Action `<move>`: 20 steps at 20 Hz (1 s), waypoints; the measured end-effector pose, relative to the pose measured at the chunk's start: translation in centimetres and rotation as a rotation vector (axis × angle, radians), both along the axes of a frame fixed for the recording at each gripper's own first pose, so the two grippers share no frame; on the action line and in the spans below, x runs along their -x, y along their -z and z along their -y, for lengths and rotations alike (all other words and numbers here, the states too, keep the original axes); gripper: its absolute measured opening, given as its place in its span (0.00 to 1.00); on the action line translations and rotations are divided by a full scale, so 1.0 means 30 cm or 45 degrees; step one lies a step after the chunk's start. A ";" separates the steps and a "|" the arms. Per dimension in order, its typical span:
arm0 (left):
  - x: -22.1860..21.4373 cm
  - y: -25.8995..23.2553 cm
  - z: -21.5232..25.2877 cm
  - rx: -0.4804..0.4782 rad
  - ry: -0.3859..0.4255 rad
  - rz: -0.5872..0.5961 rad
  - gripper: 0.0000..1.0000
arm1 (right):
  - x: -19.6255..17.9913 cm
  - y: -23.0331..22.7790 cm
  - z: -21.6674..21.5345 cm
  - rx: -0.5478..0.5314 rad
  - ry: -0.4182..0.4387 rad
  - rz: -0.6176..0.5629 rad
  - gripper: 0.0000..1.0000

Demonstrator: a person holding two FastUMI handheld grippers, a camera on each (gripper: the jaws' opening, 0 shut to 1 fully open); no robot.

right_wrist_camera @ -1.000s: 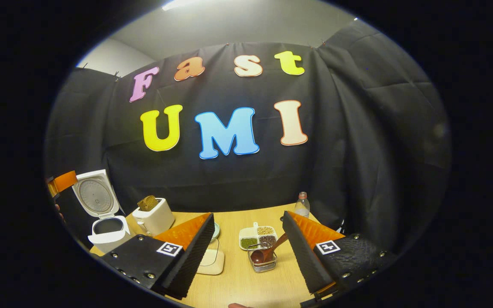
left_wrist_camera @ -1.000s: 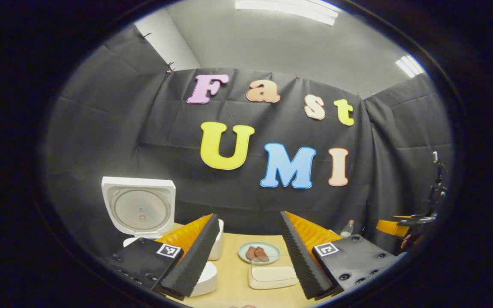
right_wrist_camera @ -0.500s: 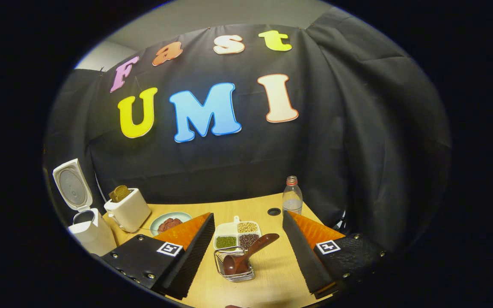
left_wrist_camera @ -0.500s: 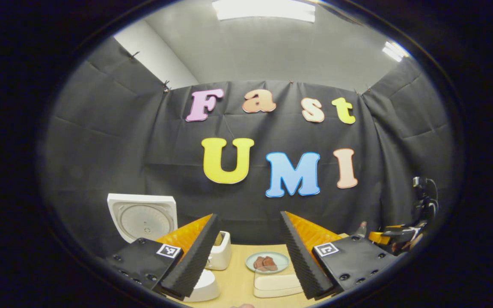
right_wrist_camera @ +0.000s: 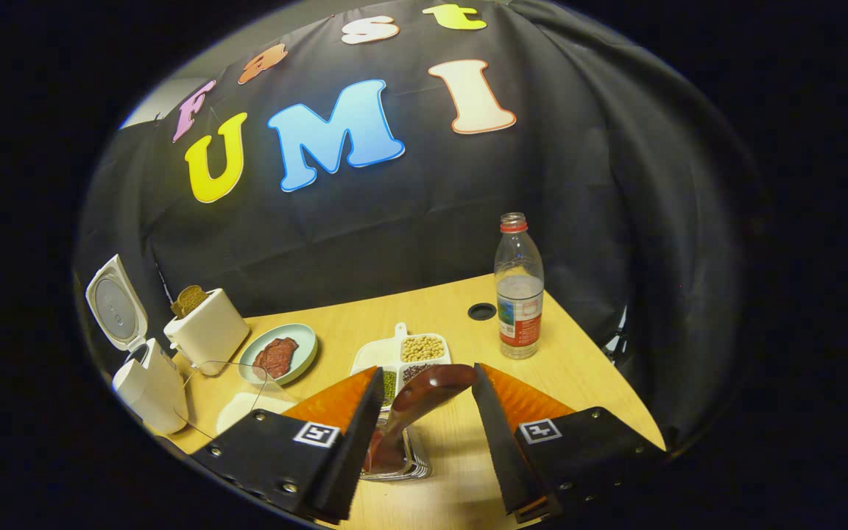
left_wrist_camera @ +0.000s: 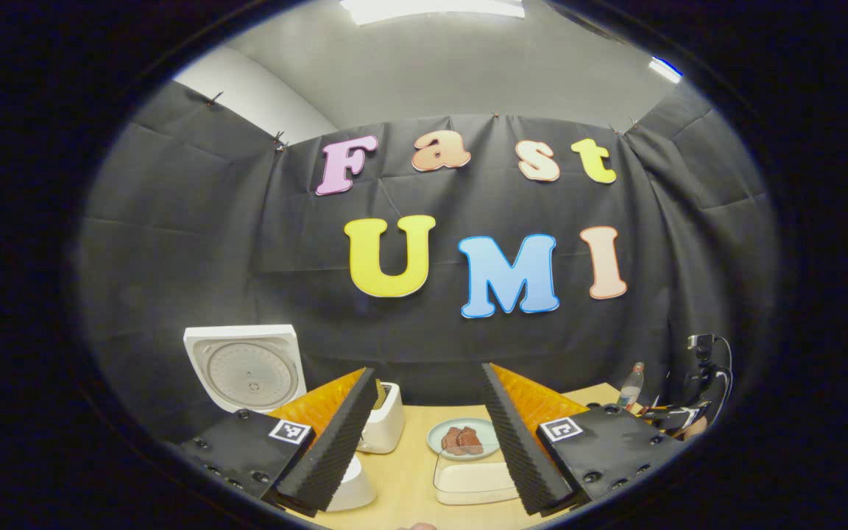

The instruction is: Close the left gripper, press the button to open the rice cooker; take a wooden spoon from the chopstick holder with the right hand, scoop a spoonful of rice and pour it into the rice cooker, then put the wooden spoon back into the chopstick holder.

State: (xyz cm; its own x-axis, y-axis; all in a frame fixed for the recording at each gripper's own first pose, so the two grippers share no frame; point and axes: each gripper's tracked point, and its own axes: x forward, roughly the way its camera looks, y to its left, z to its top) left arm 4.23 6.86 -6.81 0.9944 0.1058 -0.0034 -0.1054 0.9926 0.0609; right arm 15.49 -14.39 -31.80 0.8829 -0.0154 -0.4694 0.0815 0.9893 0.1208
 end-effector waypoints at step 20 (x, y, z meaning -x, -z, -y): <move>0.095 0.122 -0.210 0.076 -0.052 -0.012 0.99 | -0.073 -0.446 -0.527 -0.027 -0.298 0.279 0.07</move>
State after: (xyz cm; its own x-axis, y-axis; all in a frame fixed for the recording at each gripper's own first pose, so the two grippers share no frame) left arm 1.37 13.15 -10.46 0.9892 0.1453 -0.0199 -0.1453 0.9894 0.0030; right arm 17.67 1.41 -18.44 0.9414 0.2081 -0.2654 -0.1785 0.9751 0.1312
